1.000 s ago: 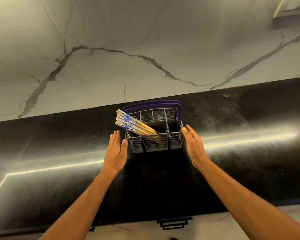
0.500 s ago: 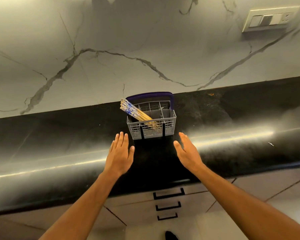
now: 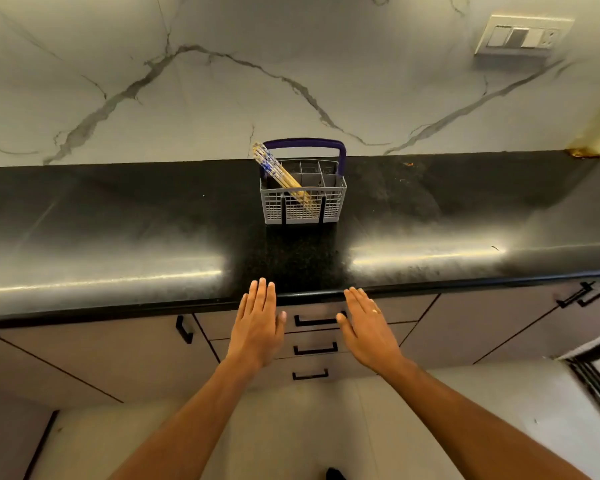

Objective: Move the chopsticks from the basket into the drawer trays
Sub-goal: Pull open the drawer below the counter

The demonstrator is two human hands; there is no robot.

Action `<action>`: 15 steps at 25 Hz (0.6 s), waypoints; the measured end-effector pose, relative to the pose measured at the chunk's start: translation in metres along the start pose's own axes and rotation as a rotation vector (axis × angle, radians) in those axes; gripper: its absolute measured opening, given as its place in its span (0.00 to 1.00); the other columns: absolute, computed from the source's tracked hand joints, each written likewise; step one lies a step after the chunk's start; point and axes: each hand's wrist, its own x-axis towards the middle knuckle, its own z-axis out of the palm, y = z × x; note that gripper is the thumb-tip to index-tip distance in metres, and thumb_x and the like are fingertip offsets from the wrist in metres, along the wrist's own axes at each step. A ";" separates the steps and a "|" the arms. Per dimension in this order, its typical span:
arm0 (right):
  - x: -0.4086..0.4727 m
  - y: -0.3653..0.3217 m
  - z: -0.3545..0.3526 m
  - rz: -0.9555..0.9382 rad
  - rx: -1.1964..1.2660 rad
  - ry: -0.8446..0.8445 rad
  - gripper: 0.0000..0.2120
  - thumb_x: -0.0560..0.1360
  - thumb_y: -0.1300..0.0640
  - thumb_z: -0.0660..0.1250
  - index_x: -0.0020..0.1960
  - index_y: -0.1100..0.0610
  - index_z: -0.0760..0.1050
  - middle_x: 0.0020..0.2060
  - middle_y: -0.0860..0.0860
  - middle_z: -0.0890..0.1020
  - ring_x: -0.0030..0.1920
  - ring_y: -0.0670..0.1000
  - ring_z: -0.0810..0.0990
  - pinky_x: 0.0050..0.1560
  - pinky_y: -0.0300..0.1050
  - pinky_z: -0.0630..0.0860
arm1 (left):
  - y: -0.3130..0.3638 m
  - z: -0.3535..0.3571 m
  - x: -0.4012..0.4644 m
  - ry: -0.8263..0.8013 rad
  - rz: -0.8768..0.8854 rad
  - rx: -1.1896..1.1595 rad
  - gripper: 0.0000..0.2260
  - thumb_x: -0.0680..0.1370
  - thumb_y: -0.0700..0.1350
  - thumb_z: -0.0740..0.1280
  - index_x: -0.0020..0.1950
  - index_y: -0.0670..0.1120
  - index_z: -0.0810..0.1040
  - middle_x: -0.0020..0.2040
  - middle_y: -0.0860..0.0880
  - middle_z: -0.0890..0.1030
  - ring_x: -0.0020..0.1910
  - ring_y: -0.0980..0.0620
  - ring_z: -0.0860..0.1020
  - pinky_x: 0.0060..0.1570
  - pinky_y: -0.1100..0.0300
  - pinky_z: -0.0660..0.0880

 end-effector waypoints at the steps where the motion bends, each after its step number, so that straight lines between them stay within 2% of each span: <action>1: -0.004 0.001 0.001 -0.008 -0.020 -0.009 0.28 0.84 0.48 0.53 0.81 0.58 0.53 0.80 0.54 0.56 0.81 0.52 0.49 0.80 0.48 0.47 | 0.002 0.002 -0.005 -0.005 0.003 0.013 0.28 0.85 0.52 0.49 0.81 0.43 0.43 0.82 0.45 0.43 0.80 0.49 0.38 0.77 0.54 0.38; 7: -0.013 0.009 0.017 -0.029 -0.091 -0.110 0.28 0.84 0.49 0.52 0.81 0.58 0.52 0.80 0.54 0.56 0.80 0.52 0.51 0.80 0.47 0.49 | 0.014 0.021 -0.018 -0.134 -0.068 0.039 0.28 0.84 0.49 0.52 0.81 0.43 0.45 0.82 0.44 0.46 0.81 0.47 0.42 0.79 0.52 0.45; 12: -0.011 0.026 0.041 -0.025 -0.129 -0.231 0.26 0.84 0.53 0.53 0.80 0.58 0.55 0.79 0.55 0.60 0.80 0.53 0.55 0.79 0.47 0.51 | 0.024 0.053 -0.011 -0.270 -0.054 0.030 0.27 0.84 0.47 0.55 0.81 0.43 0.50 0.81 0.45 0.54 0.80 0.47 0.51 0.78 0.53 0.51; 15: 0.004 0.038 0.051 -0.007 -0.156 -0.297 0.24 0.82 0.58 0.58 0.77 0.58 0.63 0.74 0.56 0.69 0.74 0.56 0.67 0.76 0.48 0.63 | 0.032 0.069 0.003 -0.354 -0.057 -0.008 0.25 0.83 0.44 0.56 0.80 0.44 0.55 0.80 0.46 0.59 0.79 0.47 0.56 0.77 0.51 0.57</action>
